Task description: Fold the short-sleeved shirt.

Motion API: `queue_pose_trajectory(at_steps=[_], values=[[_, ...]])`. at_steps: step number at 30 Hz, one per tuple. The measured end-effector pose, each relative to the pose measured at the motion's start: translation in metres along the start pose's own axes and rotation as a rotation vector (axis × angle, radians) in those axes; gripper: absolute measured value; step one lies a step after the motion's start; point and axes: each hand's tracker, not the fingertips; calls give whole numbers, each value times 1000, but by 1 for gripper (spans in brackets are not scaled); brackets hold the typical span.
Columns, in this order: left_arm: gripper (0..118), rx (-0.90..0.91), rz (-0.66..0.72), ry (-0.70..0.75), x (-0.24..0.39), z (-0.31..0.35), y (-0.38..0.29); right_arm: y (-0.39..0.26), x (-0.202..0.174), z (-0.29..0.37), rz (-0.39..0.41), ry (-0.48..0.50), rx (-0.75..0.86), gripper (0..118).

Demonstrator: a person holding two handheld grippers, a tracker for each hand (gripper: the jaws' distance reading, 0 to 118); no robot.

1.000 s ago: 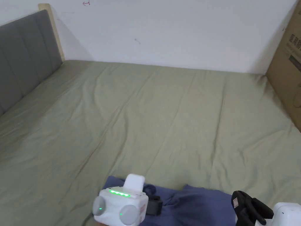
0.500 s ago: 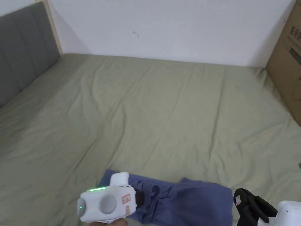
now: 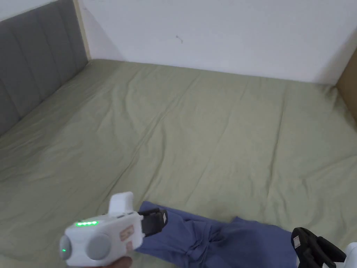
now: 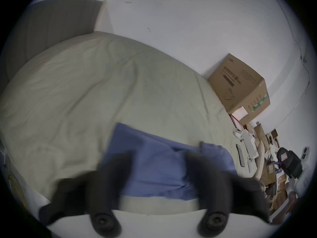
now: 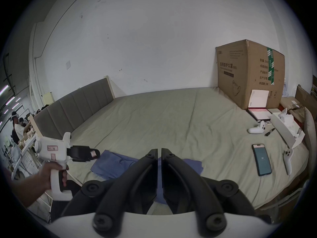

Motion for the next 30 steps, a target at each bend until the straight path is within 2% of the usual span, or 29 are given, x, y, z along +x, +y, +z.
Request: queue_pose_trajectory(at_steps=[1,3,5,9,12,13,14,15,16,17,19,21,22,24,27,30], values=[[118,-16,4,5,-15,1,3,-2,-3,-4,0,11,-13,4],[117,1,49,-34,-45,5,5,-4,-12,-9,4,23,-28,4],[117,-104,158,-103,-75,-9,3,-6,-20,-14,13,42,-44,4],[114,-289,425,-432,-145,-63,-22,-7,-32,-19,32,67,-69,4],[114,-210,535,-746,-164,-78,-30,-7,-35,-16,46,69,-79,4],[112,-243,624,-786,-163,-90,-31,-7,-35,-16,58,65,-83,4],[104,-248,663,-774,-161,-104,-35,-8,-35,-16,65,65,-83,4],[73,-257,635,-676,-157,-114,-36,-8,-35,-16,70,62,-84,4],[26,-302,580,-547,-151,-127,-38,-8,-36,-17,73,55,-88,4],[10,-324,563,-479,-143,-136,-40,-7,-36,-18,72,50,-92,4],[11,-229,530,-551,-119,-110,-33,-6,-36,-18,65,43,-93,4],[10,-274,523,-444,-115,-102,-28,-6,-36,-16,53,41,-86,4],[10,-254,462,-382,-102,-79,-22,-6,-36,-15,48,44,-83,4],[10,-173,371,-250,-92,-51,-8,-6,-36,-14,52,41,-83,4],[10,-1,356,-98,-102,-3,21,-8,-33,-9,51,35,-75,4],[10,49,153,136,-76,32,48,-9,-29,-4,44,42,-63,4]])
